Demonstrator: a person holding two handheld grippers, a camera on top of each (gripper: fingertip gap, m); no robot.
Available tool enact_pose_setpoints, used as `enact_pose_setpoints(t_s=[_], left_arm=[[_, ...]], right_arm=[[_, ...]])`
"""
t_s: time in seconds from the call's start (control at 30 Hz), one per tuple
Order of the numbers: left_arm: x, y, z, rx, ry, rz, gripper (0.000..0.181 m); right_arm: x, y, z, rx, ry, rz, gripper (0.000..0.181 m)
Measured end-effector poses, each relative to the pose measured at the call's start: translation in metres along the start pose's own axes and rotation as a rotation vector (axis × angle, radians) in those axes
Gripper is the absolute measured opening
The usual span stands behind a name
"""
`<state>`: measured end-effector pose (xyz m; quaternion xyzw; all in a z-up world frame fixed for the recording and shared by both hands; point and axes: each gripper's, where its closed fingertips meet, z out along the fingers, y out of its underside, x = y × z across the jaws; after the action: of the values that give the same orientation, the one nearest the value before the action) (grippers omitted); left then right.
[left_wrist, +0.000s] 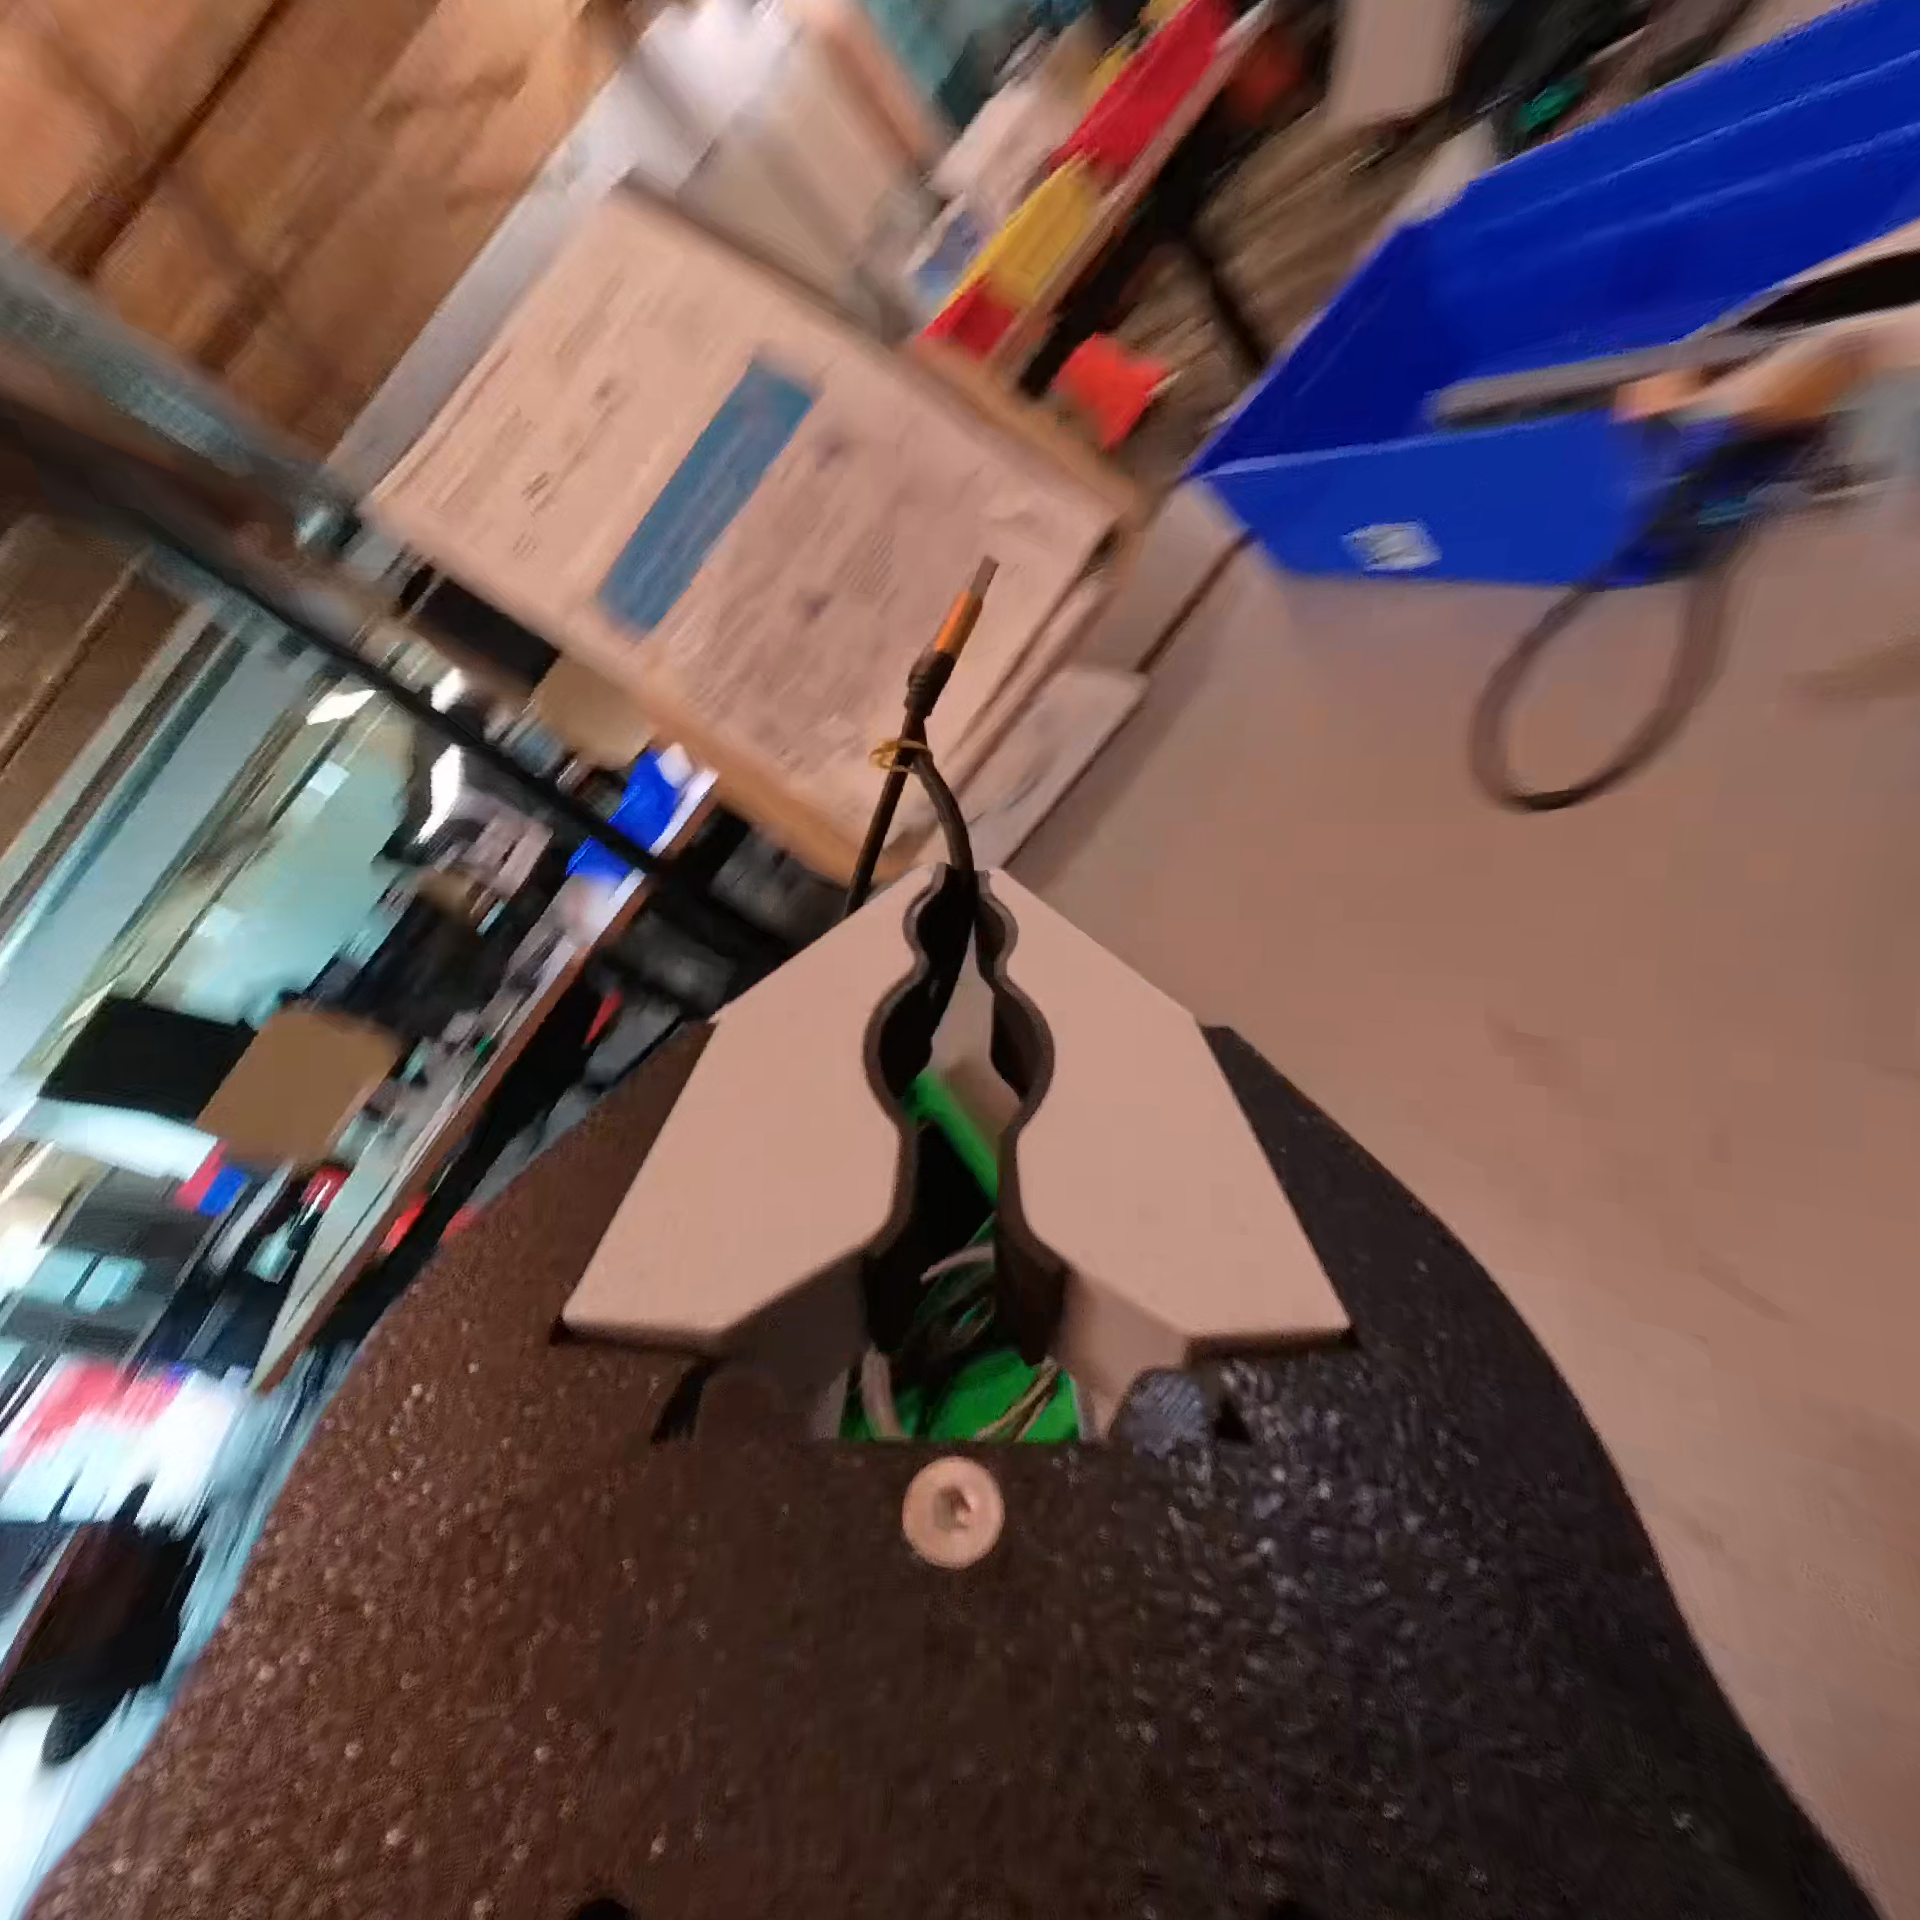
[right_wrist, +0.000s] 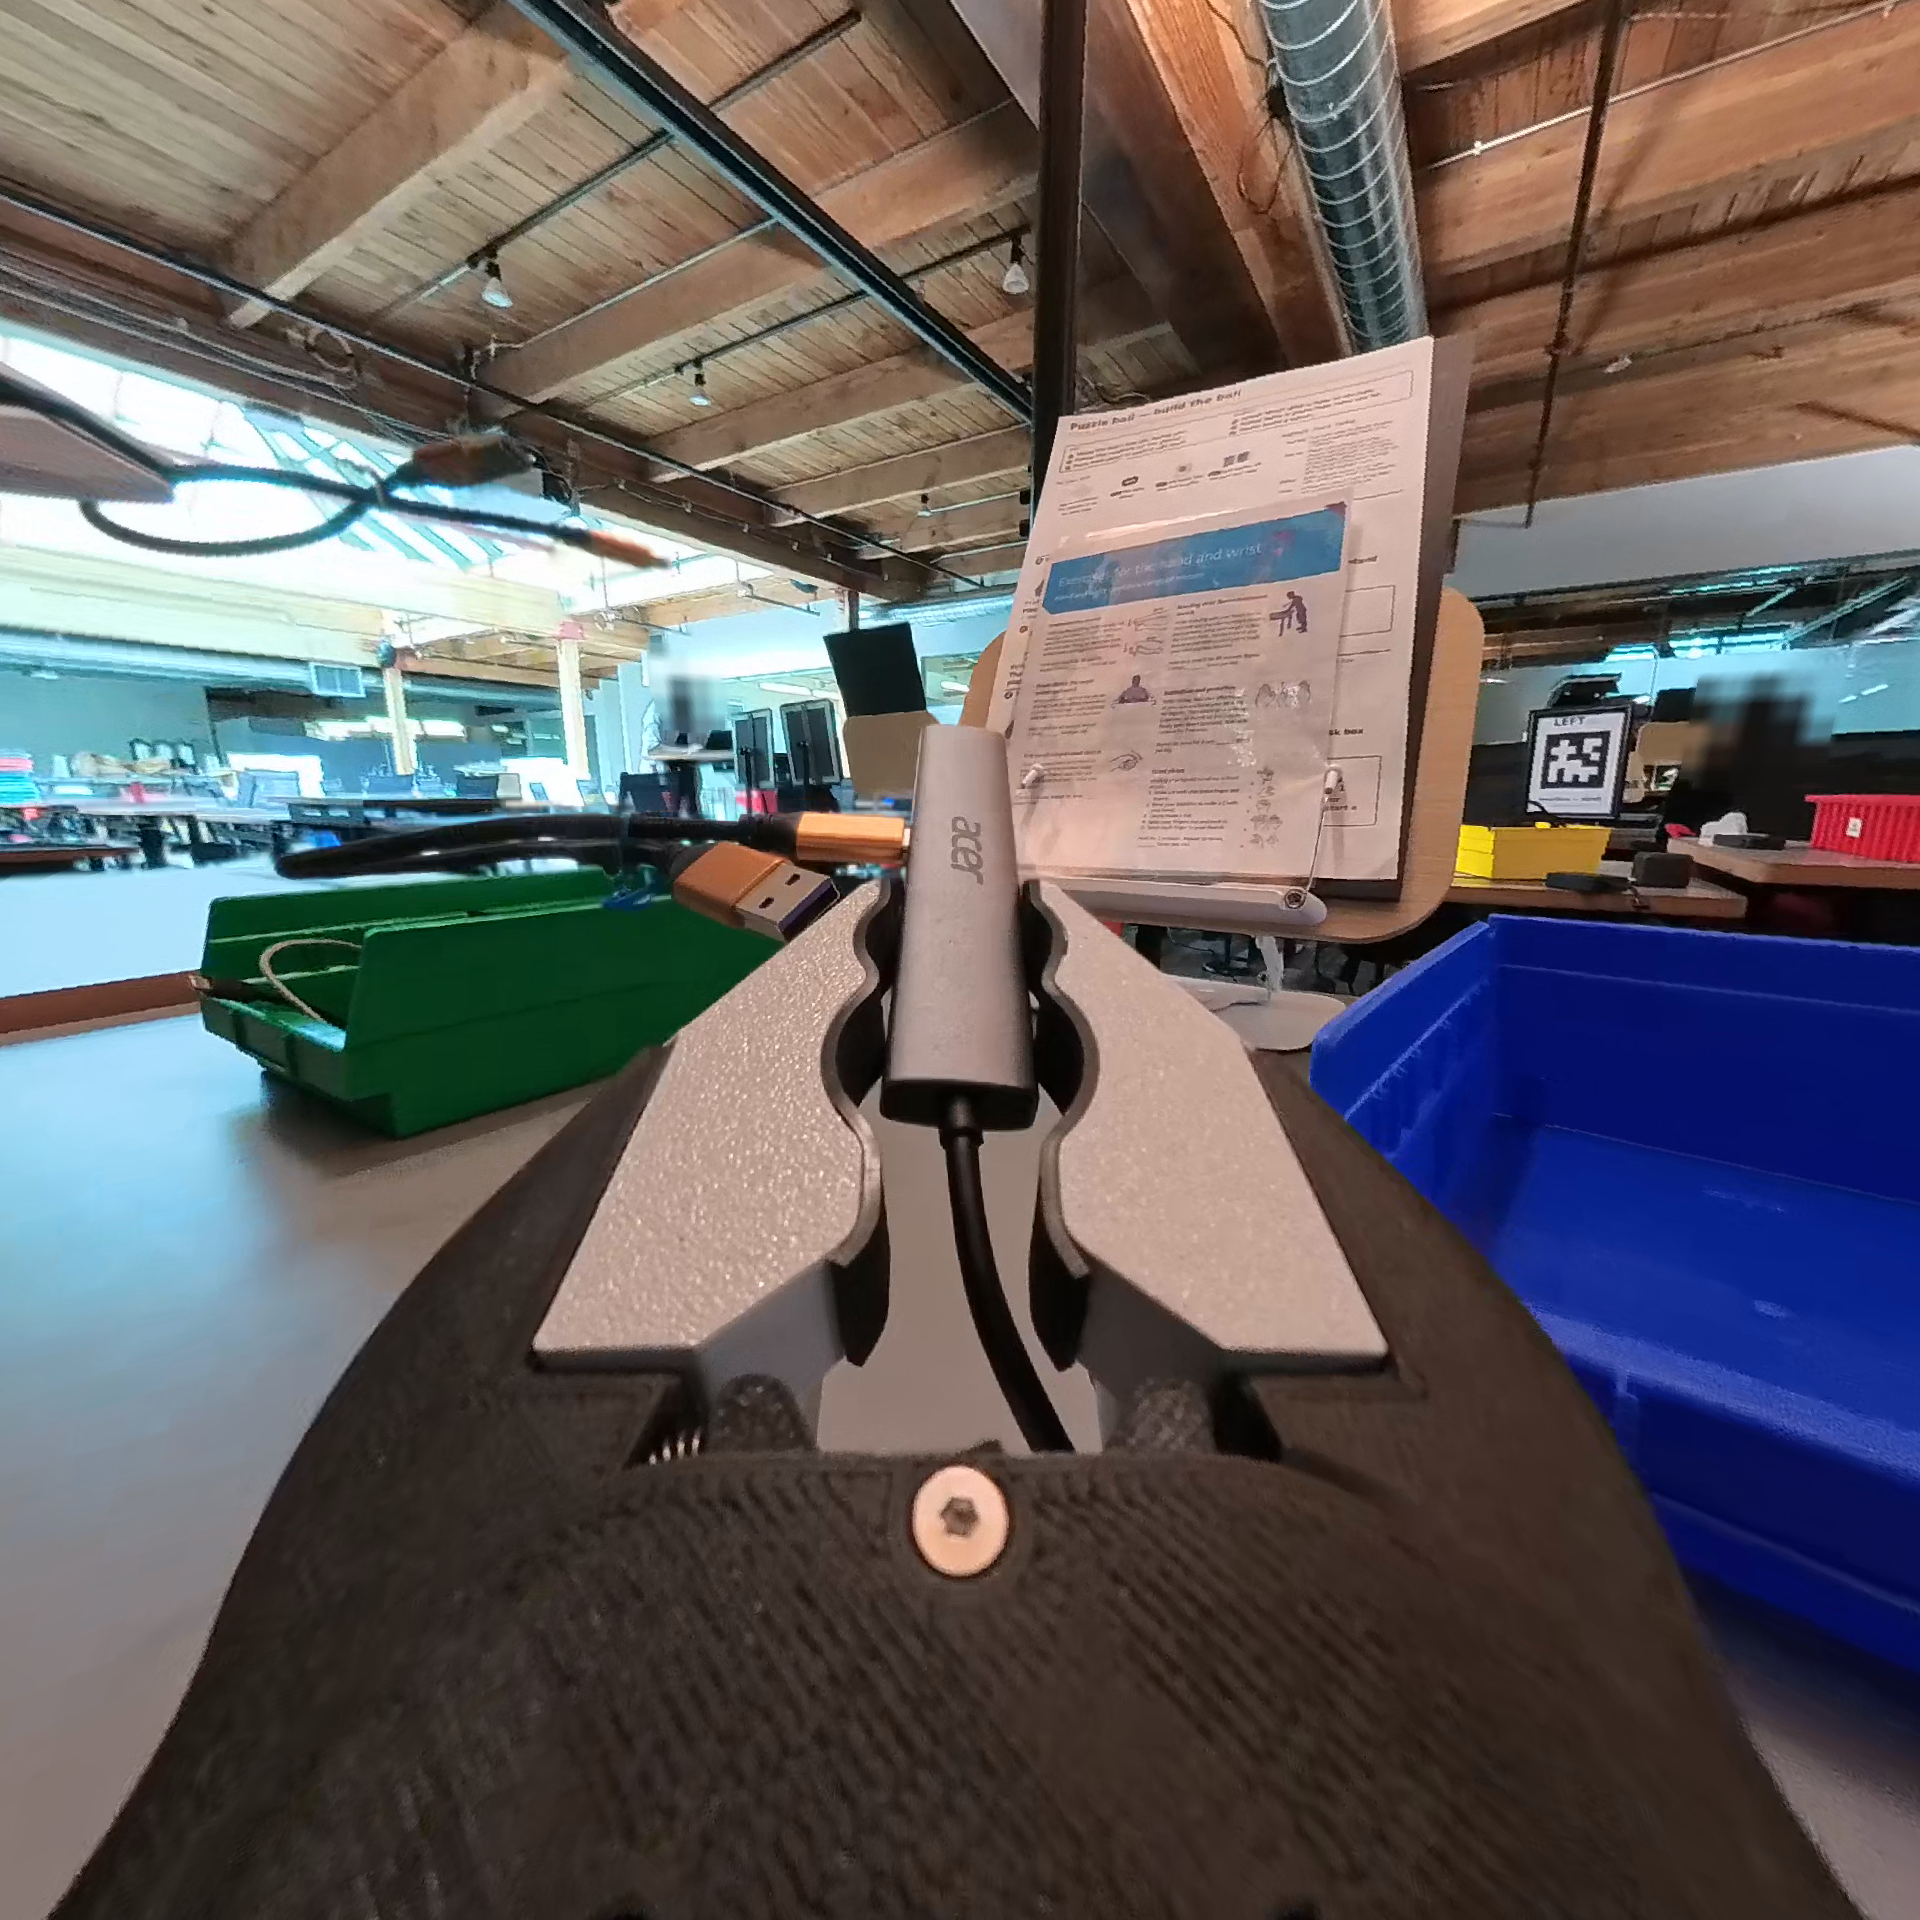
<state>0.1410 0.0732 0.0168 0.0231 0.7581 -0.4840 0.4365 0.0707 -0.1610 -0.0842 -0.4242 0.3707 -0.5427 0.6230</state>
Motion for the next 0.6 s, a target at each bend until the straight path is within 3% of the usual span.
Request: enact_pose_setpoints(t_s=[0.1, 0.27, 0.5, 0.6], left_arm=[[0.063, 0.001, 0.019, 0.08, 0.137, 0.081, 0.001], [0.157, 0.061, 0.041, 0.112, 0.358, 0.167, 0.001], [0.221, 0.11, 0.02, 0.017, 0.726, 0.148, 0.003], [0.232, 0.112, 0.009, -0.039, 0.857, 0.074, 0.025]], right_arm=[[0.015, -0.002, -0.005, -0.011, 0.061, -0.049, 0.022], [0.04, -0.01, -0.018, 0.037, 0.097, 0.02, 0.022], [0.046, -0.012, -0.021, 0.059, 0.114, 0.039, 0.022], [0.041, -0.011, -0.018, 0.045, 0.099, 0.005, 0.022]])
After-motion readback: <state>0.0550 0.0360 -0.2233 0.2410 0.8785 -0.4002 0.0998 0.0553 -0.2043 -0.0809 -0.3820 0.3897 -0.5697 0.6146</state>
